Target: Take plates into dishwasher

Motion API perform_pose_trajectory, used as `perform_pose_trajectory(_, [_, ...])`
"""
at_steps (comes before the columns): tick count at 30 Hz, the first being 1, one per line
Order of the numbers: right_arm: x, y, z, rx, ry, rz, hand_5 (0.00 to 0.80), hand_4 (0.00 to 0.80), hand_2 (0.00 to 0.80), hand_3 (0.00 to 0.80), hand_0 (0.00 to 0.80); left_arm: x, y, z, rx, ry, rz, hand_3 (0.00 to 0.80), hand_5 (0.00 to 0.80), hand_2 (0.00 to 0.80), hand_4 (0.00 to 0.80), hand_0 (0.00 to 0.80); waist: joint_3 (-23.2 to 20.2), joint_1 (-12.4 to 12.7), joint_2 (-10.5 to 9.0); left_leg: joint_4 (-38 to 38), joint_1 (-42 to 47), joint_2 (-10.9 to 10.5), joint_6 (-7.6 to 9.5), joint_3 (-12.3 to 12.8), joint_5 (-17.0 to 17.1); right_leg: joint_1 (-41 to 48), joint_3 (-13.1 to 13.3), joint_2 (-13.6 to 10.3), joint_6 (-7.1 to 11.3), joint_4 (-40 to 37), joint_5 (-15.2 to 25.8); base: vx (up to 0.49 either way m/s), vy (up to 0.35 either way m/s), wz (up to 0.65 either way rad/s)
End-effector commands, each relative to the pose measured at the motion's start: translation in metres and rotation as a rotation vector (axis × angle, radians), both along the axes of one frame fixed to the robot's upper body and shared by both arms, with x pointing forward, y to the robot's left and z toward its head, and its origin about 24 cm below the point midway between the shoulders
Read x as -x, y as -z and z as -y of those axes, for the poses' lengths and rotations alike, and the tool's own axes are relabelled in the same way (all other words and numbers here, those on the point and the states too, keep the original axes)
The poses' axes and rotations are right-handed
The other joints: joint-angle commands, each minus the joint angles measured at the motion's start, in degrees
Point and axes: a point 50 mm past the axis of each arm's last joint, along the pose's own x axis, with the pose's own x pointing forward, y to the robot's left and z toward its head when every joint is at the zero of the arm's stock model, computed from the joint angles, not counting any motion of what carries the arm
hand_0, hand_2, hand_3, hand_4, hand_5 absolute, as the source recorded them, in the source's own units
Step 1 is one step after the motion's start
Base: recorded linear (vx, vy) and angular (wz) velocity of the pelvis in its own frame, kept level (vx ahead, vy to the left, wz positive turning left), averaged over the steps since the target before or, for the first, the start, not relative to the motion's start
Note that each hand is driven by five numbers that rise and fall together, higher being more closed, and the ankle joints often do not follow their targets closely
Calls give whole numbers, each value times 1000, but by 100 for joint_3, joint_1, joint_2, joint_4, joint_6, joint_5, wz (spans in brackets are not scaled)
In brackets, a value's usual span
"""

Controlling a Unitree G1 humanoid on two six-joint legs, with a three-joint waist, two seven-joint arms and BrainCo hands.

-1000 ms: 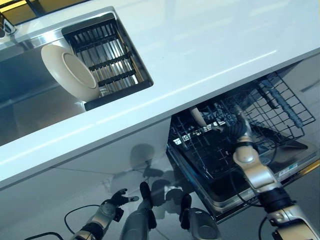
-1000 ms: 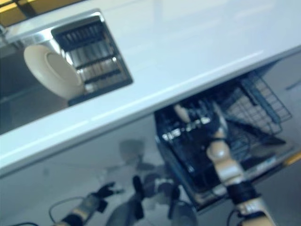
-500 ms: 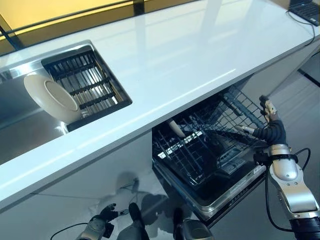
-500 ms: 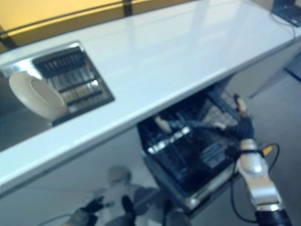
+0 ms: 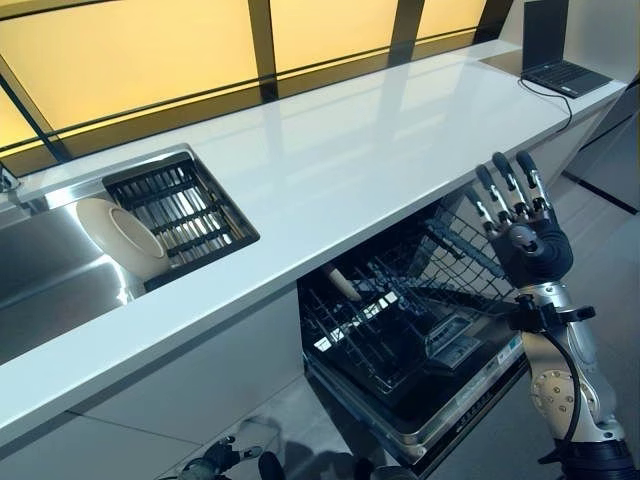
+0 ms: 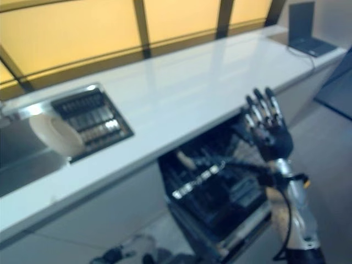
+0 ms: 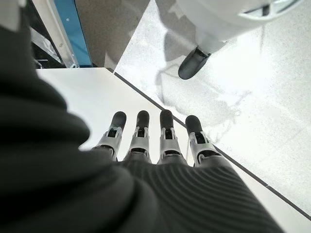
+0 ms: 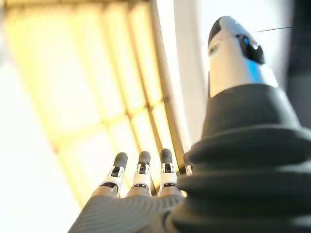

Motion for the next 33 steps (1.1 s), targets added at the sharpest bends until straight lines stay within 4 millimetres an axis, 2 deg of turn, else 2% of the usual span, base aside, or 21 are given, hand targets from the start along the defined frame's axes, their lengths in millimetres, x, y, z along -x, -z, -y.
perform_pose_trajectory(1, [17, -50, -20, -219, -231, 280, 0, 0, 0, 0, 0, -18, -7, -12, -43, 38, 35, 0, 0, 0, 0, 0, 8, 258, -347, 15, 431, -71, 50, 165, -973, 139, -335, 306, -400, 85, -600, 42, 5, 10])
perform_pose_trajectory(4, [18, -66, -33, -288, -261, 356, 0, 0, 0, 0, 0, -15, -5, -9, -38, 40, 25, 0, 0, 0, 0, 0, -70, 410, -331, 145, 405, -90, 48, 53, -1028, 217, -394, 272, -436, 17, -589, 63, 54, 8])
perform_pose_trajectory(8, [17, -74, -42, -287, -271, 388, 0, 0, 0, 0, 0, -10, -3, -9, -33, 38, 13, 0, 0, 0, 0, 0, -182, 514, -303, 159, 452, -152, 84, -4, -1078, 302, -473, 218, -426, 10, -617, 112, 108, 12])
perform_pose_trajectory(14, [16, -77, -45, -166, -196, 400, 0, 0, 0, 0, 0, -5, -2, -10, -26, 22, -1, 0, 0, 0, 0, 0, -278, 587, -280, 246, 514, -267, 181, -70, -1212, 337, -559, 103, -346, 162, -682, 133, 145, 12])
perform_pose_trajectory(19, [0, -66, -34, 209, 188, 393, 0, 0, 0, 0, 0, -4, -3, -11, -16, -16, 17, 0, 0, 0, 0, 0, -273, 624, -248, 206, 652, -461, 393, -199, -1327, 204, -595, -143, -86, 857, -717, 155, 244, 9])
perform_pose_trajectory(21, [-6, -64, -24, 358, 325, 408, 0, 0, 0, 0, 0, -5, -3, -12, -17, -31, 28, 0, 0, 0, 0, 0, -256, 608, -248, 121, 708, -575, 522, -287, -1351, 13, -529, -314, 71, 1410, -479, 141, 324, 18])
perform_pose_trajectory(25, [-13, -66, -10, 525, 460, 409, 0, 0, 0, 0, 0, -12, -6, -15, -33, -6, 38, 0, 0, 0, 0, 0, -216, 599, -277, 20, 758, -812, 748, -544, -1431, -345, -343, -653, 177, 2653, 105, 145, 332, 17])
perform_pose_trajectory(26, [-14, -66, -9, 538, 473, 407, 0, 0, 0, 0, 0, -13, -7, -15, -35, 2, 37, 0, 0, 0, 0, 0, -214, 597, -286, 17, 760, -841, 770, -572, -1441, -361, -322, -684, 185, 2762, 163, 168, 296, 36])
perform_pose_trajectory(27, [-16, -65, -5, 565, 482, 387, 0, 0, 0, 0, 0, -13, -7, -17, -41, 18, 32, 0, 0, 0, 0, 0, -211, 578, -317, 13, 765, -962, 862, -694, -1487, -455, -236, -825, 253, 3282, 541, 169, 293, 54])
perform_pose_trajectory(29, [-17, -64, 0, 584, 508, 363, 0, 0, 0, 0, 0, -11, -7, -20, -53, 10, 22, 0, 0, 0, 0, 0, -194, 555, -336, 12, 799, -1107, 989, -905, -1556, -759, 3, -1016, 345, 4194, 1032, 159, 297, 77])
perform_pose_trajectory(31, [-19, -64, 3, 583, 506, 337, 0, 0, 0, 0, 0, -9, -7, -24, -69, 4, 12, 0, 0, 0, 0, 0, -163, 544, -345, 12, 813, -1161, 1022, -1028, -1576, -1021, 186, -1024, 333, 4544, 1100, 53, 144, 87])
perform_pose_trajectory(33, [-23, -67, 4, 577, 531, 312, 0, 0, 0, 0, 0, -6, -8, -30, -79, -3, 6, 0, 0, 0, 0, 0, -131, 560, -341, 12, 763, -1166, 1021, -1126, -1479, -1342, 266, -882, 196, 4444, 924, 3, 29, 51])
